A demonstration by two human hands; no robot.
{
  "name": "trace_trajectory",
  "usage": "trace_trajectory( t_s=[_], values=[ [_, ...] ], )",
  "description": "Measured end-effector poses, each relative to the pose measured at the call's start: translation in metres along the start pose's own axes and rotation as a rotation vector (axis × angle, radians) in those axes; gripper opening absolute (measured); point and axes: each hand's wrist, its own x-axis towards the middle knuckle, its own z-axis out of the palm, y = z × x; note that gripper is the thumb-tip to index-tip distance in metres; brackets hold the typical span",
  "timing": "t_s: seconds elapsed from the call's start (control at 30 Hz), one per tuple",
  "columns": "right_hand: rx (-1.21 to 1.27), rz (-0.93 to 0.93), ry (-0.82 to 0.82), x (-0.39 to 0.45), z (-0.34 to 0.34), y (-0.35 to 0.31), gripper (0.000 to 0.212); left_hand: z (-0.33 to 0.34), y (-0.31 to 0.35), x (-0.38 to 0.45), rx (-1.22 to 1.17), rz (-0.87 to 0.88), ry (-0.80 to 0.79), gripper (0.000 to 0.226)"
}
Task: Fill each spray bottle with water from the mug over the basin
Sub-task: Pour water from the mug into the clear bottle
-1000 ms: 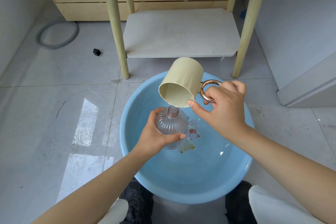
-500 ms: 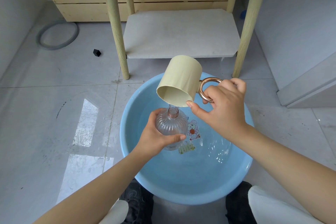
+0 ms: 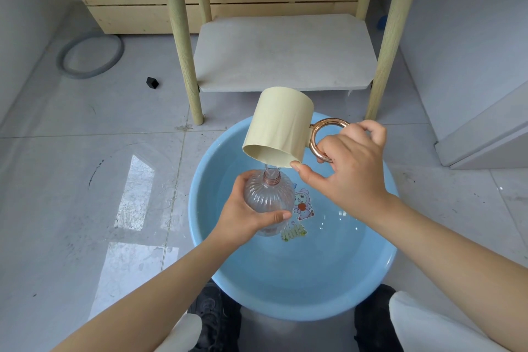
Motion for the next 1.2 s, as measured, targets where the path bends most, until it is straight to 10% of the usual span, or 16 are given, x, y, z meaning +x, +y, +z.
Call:
trace_trajectory(
  t_s=[0.6, 1.2],
  values=[
    [-0.046, 0.380, -0.251, -0.011, 0.005, 0.017, 0.043, -0.002, -0.003, 0.000, -0.024, 0.004, 0.068, 0.090],
    [-0.444, 0.074, -0.992, -0.057, 0.021, 0.024, 0.036, -0.009, -0.005, 0.000, -0.031, 0.001, 0.048, 0.078]
  ],
)
